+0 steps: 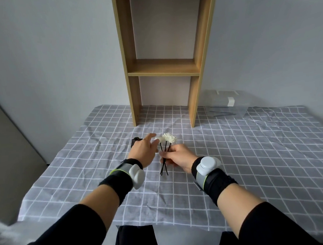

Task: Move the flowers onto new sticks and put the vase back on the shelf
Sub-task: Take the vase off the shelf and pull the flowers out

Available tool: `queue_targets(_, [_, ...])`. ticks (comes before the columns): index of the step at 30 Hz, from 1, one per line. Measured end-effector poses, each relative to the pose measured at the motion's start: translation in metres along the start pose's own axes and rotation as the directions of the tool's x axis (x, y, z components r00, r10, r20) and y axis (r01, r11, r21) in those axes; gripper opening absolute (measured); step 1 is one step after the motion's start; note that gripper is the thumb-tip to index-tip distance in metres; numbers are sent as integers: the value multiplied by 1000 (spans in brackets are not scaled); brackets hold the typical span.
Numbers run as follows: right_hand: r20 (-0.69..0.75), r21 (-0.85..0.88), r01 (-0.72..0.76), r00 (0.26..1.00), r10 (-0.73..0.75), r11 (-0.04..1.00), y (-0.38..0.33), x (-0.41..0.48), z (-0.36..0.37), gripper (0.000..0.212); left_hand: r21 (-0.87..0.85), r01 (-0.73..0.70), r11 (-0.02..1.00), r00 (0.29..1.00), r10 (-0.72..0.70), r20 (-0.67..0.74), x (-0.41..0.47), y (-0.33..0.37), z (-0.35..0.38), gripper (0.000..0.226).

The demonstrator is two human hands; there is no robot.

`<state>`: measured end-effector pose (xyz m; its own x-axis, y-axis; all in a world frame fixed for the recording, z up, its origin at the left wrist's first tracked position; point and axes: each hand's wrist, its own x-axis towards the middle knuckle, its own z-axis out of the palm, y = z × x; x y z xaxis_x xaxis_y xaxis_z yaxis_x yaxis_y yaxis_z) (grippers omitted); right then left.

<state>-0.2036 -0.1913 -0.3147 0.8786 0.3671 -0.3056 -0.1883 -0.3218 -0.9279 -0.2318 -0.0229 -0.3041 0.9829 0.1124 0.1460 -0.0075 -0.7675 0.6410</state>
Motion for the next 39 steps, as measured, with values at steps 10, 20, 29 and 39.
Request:
queue_targets(10, [31, -81, -78, 996, 81, 994, 5, -2, -4, 16, -72, 187, 980, 981, -189, -31, 4, -5, 13, 27])
queue_targets(20, [35, -77, -102, 994, 105, 992, 1, -3, -4, 29, 13, 16, 1000, 988, -14, -152, -2, -5, 6, 35])
queue_targets(29, [108, -114, -119, 985, 131, 986, -5, -8, -1, 10, -74, 2, 997, 1000, -3, -13, 3, 7, 8, 12])
queue_targets(39, [124, -188, -120, 982, 145, 975, -3, -15, -5, 13, 83, 71, 994, 991, -61, -119, 6, -6, -1, 18])
